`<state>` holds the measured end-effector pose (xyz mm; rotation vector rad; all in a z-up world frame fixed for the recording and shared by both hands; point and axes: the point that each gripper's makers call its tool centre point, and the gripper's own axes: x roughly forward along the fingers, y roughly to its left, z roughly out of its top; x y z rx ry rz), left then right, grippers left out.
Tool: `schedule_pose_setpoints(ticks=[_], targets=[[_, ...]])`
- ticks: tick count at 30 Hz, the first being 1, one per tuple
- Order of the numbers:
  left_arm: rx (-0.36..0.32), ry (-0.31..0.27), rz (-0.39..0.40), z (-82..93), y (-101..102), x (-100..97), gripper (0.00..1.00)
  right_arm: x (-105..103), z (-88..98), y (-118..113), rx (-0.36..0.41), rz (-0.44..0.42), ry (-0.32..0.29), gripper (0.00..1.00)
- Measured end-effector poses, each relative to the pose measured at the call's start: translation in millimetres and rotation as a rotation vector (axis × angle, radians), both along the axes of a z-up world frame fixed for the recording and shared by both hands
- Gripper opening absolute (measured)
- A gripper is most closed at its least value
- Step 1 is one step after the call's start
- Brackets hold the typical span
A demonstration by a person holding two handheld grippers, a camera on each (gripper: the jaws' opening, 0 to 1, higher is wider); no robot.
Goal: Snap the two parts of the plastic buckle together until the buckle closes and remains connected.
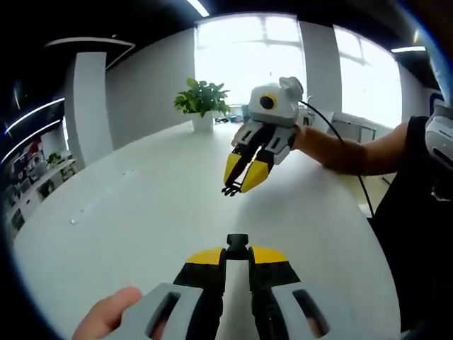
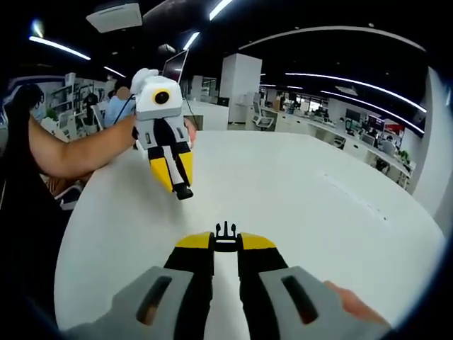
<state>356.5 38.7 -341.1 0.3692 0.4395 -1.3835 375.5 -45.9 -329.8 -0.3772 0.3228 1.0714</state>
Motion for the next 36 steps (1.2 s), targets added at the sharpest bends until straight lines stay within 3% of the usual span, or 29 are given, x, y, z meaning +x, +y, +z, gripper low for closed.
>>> schedule_pose_setpoints(ticks=[18, 36], targets=[[0.013, 0.007, -0.015, -6.9, 0.5, -7.4, 0.11, -8.6, -14.3, 1.8, -0.024, 0.032, 0.023, 0.12], [0.022, 0.021, -0.058, -13.3, -2.9, -15.0, 0.11, -27.7, -22.7, 10.4, -0.038, 0.124, 0.042, 0.12]])
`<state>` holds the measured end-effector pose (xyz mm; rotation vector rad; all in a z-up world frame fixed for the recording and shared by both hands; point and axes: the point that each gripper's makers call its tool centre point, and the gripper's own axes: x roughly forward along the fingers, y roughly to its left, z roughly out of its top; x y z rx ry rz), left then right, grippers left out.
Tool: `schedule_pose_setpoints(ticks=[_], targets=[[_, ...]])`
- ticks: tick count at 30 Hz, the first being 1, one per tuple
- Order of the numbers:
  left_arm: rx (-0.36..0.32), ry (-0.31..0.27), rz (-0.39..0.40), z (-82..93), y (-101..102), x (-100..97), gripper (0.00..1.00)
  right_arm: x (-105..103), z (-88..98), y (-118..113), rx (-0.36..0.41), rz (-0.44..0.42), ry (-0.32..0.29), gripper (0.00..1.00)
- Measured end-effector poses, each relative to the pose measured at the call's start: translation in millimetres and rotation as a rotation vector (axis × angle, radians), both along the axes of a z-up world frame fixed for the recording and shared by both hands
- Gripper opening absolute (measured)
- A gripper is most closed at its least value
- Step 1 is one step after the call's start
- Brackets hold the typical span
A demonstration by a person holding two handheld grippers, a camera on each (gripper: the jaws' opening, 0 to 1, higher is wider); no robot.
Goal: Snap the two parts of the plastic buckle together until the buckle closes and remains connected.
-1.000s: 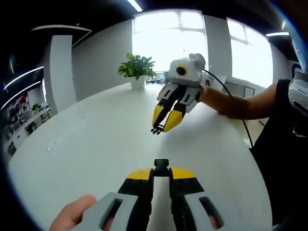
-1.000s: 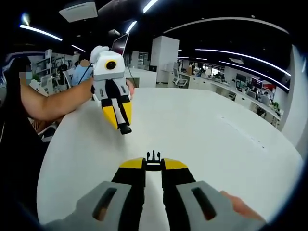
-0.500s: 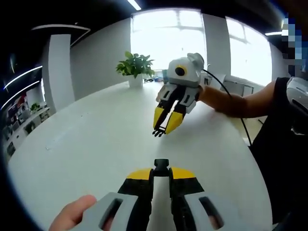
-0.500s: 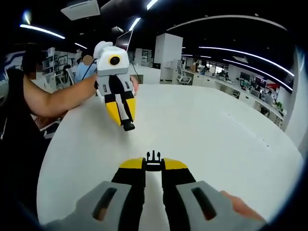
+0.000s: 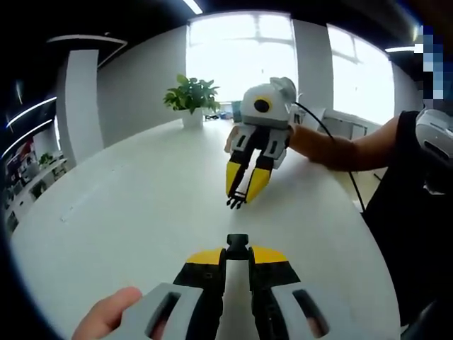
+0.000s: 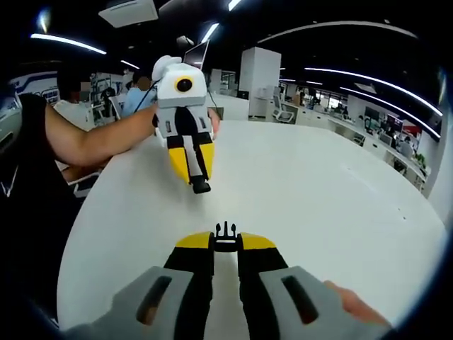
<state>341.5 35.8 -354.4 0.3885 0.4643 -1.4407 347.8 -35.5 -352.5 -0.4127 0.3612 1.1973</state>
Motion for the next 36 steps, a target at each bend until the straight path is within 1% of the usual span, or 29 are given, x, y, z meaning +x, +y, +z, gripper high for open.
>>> schedule_pose_setpoints(ticks=[16, 22, 28, 30, 36], targets=[[0.01, 0.008, -0.019, -4.0, 2.0, -3.8, 0.11, -9.6, -1.8, 6.4, 0.002, 0.047, 0.004, 0.12], [0.023, 0.013, -0.029, -9.5, 1.0, -5.2, 0.11, -13.1, -4.1, 8.7, 0.003, 0.065, 0.018, 0.12], [0.023, 0.015, -0.044, -9.5, 1.1, -8.2, 0.11, -16.2, -8.0, 8.5, -0.005, 0.08, 0.035, 0.12], [0.023, 0.028, -0.055, -9.9, 1.5, -10.9, 0.11, -17.9, -9.3, 8.8, -0.007, 0.089, 0.042, 0.12], [0.031, 0.028, -0.061, -12.9, 2.6, -10.9, 0.11, -20.4, -12.1, 7.8, -0.015, 0.102, 0.049, 0.12]])
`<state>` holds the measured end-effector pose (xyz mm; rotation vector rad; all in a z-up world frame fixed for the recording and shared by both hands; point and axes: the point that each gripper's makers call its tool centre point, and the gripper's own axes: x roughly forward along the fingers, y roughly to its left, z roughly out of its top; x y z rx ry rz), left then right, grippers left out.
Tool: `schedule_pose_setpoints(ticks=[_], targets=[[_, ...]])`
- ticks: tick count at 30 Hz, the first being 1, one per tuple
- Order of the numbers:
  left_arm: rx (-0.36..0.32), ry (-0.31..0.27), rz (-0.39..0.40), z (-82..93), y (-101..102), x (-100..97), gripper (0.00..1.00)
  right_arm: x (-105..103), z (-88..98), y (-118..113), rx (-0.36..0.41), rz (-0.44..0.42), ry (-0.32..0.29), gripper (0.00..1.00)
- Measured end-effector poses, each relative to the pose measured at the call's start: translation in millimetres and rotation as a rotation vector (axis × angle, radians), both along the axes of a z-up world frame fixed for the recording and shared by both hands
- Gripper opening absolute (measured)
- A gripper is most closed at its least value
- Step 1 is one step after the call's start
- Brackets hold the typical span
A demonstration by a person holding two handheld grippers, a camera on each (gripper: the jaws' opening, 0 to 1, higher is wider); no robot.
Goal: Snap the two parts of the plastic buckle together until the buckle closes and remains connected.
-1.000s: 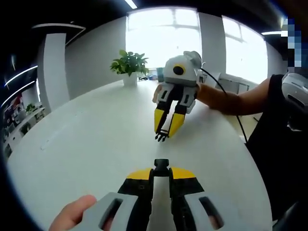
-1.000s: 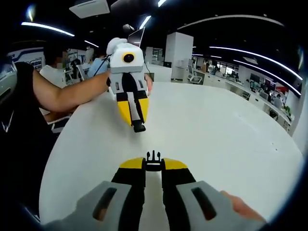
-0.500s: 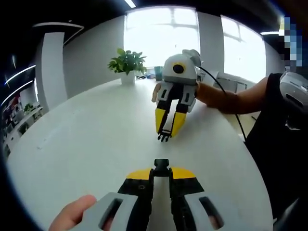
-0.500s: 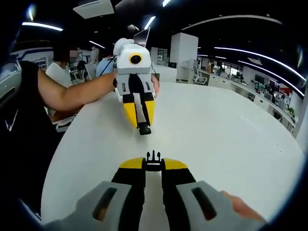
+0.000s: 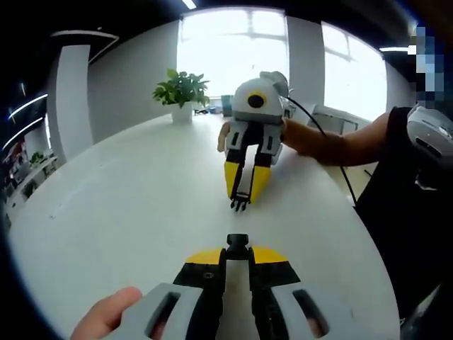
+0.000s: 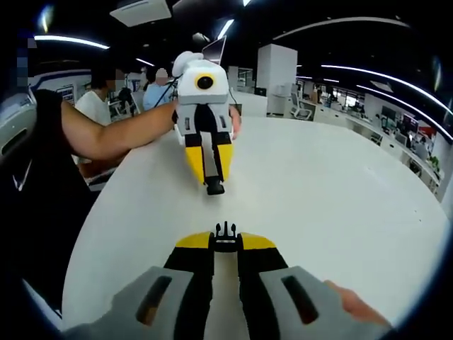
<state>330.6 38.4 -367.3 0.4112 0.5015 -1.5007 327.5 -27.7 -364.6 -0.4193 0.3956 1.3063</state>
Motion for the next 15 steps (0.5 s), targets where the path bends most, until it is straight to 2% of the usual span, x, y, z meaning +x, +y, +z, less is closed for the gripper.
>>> schedule_pose_setpoints(ticks=[15], targets=[[-0.031, -0.016, -0.039, -3.8, -1.8, -2.0, 0.11, -3.4, -2.8, 0.9, 0.003, 0.023, 0.006, 0.12]])
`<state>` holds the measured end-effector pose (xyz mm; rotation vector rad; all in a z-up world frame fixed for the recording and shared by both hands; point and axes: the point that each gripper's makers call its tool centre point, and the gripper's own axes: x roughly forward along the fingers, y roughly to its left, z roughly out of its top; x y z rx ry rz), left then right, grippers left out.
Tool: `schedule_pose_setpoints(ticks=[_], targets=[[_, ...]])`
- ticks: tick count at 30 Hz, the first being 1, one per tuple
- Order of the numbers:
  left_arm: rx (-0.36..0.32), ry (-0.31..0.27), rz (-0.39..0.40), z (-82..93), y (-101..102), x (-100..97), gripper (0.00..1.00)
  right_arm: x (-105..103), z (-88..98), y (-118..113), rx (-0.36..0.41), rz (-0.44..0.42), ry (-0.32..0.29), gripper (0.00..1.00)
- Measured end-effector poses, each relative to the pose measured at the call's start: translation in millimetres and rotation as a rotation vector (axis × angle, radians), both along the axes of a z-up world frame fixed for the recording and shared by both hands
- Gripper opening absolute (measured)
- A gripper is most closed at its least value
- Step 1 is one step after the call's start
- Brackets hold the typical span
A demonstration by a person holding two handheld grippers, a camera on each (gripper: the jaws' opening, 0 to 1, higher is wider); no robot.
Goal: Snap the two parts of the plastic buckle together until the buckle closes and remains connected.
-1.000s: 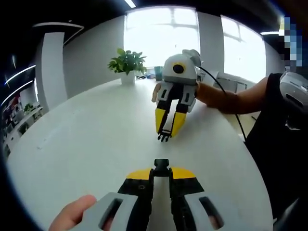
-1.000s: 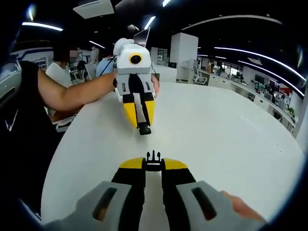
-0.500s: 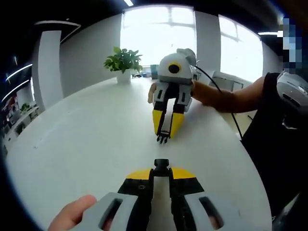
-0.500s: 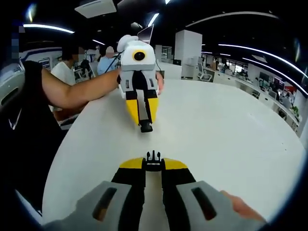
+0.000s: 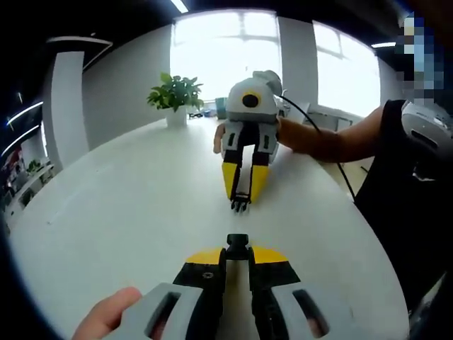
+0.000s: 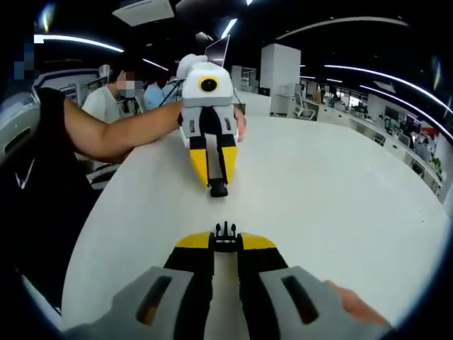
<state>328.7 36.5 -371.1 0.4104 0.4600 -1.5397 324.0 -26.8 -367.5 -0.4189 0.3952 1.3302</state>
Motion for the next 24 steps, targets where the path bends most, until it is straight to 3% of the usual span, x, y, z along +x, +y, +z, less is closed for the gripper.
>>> schedule_pose_setpoints(ticks=[24], targets=[[-0.001, 0.0, -0.014, -2.7, 1.1, -0.8, 0.11, -0.3, 1.1, -0.8, 0.022, 0.005, 0.003, 0.12]])
